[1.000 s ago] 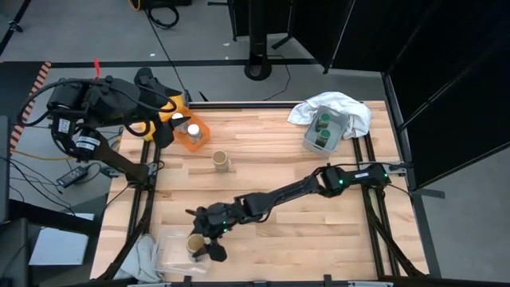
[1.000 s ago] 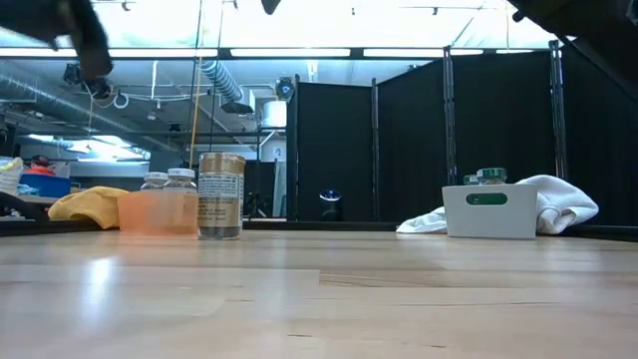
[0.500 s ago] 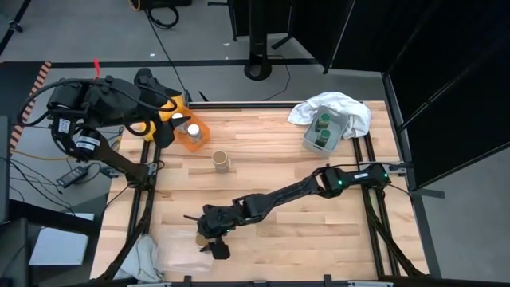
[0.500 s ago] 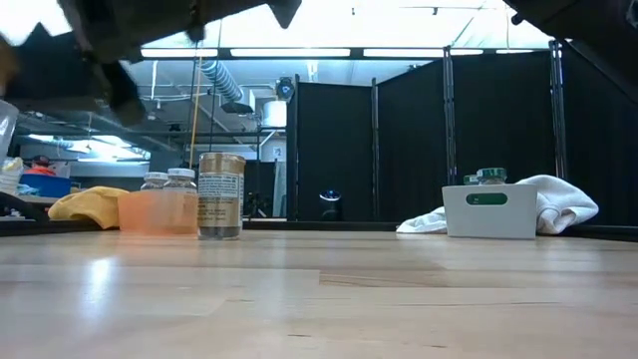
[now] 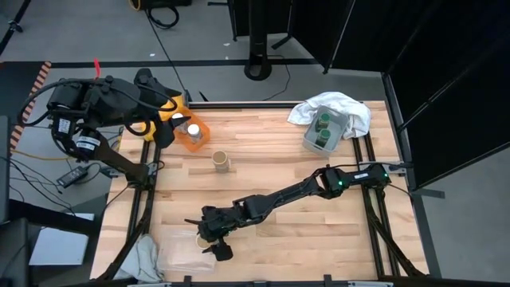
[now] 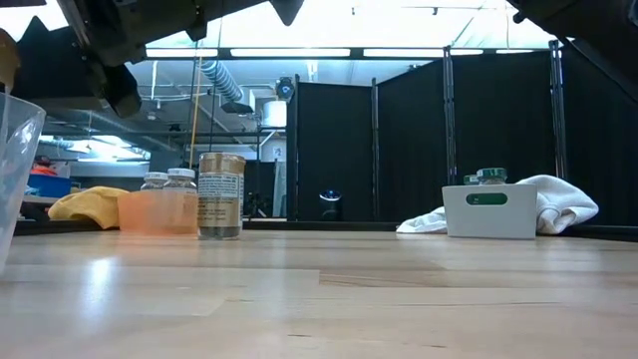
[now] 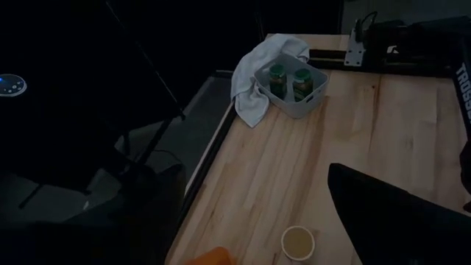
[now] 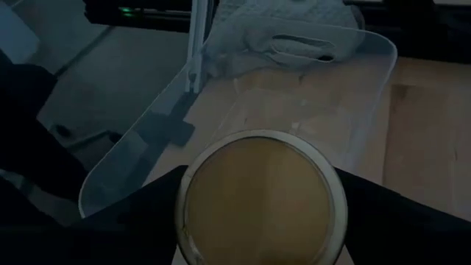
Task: Sort spices by type
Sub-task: Put the top gold seasoning bottle into the transparent bin, then put the gold seasoning bottle into the transparent bin
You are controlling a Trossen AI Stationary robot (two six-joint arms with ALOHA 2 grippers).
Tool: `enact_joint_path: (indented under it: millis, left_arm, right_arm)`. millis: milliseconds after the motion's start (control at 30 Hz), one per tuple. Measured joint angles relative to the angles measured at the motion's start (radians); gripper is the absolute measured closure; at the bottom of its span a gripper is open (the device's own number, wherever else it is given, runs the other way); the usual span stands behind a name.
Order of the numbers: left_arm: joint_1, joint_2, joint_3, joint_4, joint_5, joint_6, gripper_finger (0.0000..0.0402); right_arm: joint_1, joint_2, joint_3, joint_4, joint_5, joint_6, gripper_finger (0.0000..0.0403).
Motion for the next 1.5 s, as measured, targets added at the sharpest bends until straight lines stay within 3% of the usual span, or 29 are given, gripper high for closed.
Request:
enact_joint_path:
  millis: [400,533,800,933,1100,1333,1500]
  left_arm:
    - [0.0,0.0,0.0,0.0,0.0,0.0,0.0064]
    - [0.0,0.0,0.0,0.0,0.0,0.002,0.0064]
    - [0.007,-0.001,-0.053,0.001,0.004,0.023,0.0064]
    - [0.036,0.0,-0.152,0.002,0.087,0.062,0.0064]
    - [0.086,-0.001,-0.352,0.062,0.1,0.15,0.0064]
    - [0.192,-0.066,-0.679,0.307,0.201,0.277,0.0064]
    - [0.287,-0.105,-0.859,0.405,0.418,0.299,0.0064]
  right_arm:
    - [-0.003,-0.041,0.004,0.005,-0.005,-0.058,0.0078]
    - [-0.019,-0.087,0.003,-0.07,0.041,-0.074,0.0081]
    - [-0.083,-0.406,0.008,-0.449,0.183,-0.103,0.0091]
    - [-0.088,-0.548,0.003,-0.686,0.316,-0.104,0.0094]
    - [-0.084,-0.731,0.005,-0.929,0.49,-0.036,0.0094]
    - [-0.052,-0.876,-0.01,-1.129,0.591,0.161,0.0098]
    - [-0.019,-0.916,-0.009,-1.222,0.626,0.204,0.0101]
